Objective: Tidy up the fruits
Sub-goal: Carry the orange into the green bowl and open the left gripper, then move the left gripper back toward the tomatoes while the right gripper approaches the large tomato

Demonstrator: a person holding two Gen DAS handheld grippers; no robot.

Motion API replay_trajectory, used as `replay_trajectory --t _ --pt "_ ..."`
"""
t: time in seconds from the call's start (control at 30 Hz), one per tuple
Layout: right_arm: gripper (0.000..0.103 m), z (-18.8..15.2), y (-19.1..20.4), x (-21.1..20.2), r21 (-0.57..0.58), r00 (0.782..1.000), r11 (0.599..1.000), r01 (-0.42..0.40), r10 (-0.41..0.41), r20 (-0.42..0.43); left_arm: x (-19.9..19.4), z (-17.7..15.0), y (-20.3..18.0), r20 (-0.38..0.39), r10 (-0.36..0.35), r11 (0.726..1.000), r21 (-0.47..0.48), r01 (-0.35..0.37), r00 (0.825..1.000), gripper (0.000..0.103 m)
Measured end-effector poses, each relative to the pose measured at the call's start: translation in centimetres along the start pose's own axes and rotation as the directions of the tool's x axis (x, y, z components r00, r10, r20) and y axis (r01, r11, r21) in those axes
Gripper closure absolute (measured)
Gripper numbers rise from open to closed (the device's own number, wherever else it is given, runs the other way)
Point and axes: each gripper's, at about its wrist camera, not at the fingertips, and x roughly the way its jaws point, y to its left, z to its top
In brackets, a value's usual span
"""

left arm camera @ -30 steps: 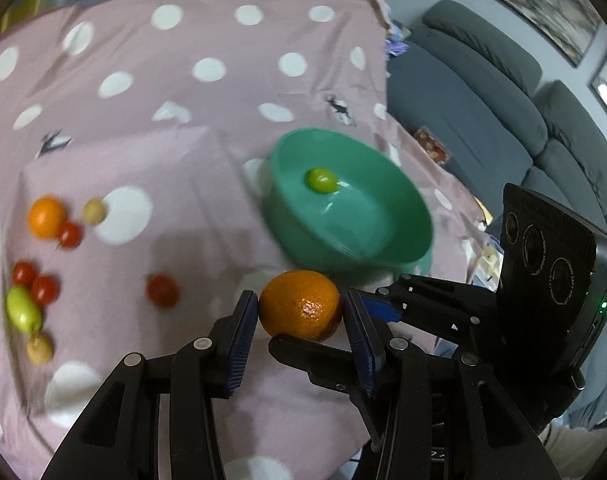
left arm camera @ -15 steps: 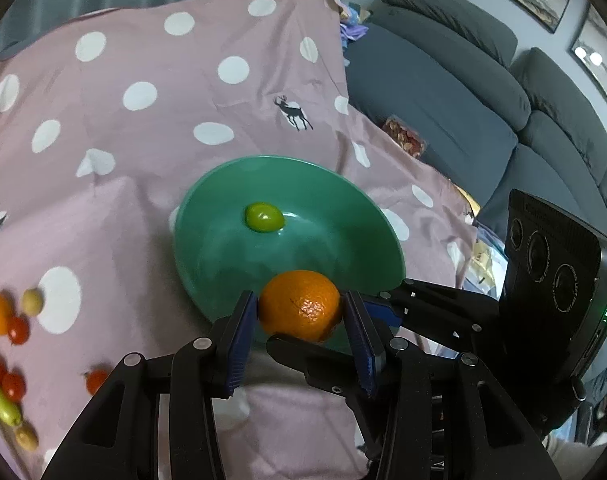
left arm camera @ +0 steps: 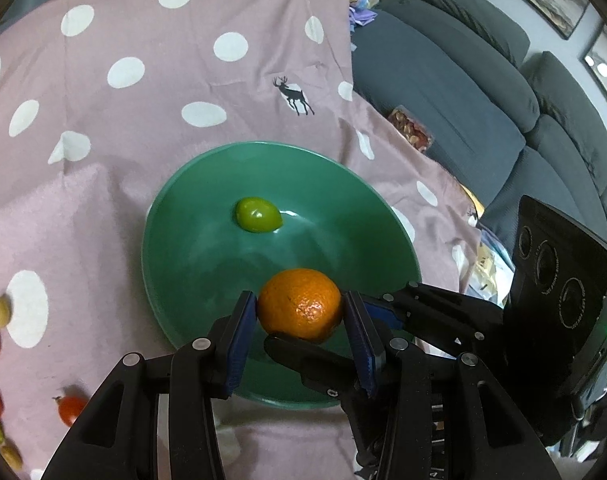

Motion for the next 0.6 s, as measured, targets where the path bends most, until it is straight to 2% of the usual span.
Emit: replay_trajectory --t 0.2,0.33,0.6 --pt "0.06 -0.2 -0.4 0.0 0.022 1.0 1.0 0.02 -0.02 -0.004 0.4 0.0 0.0 0.002 0.029 0.999 -0.016 -0.029 1.0 0.058" --pt "0.059 -0.2 -0.3 -0.3 0.023 1.0 1.0 0.021 -0.021 0.003 0.0 -0.1 0.3 0.012 0.054 0.998 -0.033 -0.054 0.998 0.046" --pt "0.053 -0.7 0.8 -1.5 0.007 1.0 1.0 0.027 -0.027 0.016 -2.9 -1.7 0.9 0.07 0.081 0.995 -0.057 -0.077 0.994 0.046"
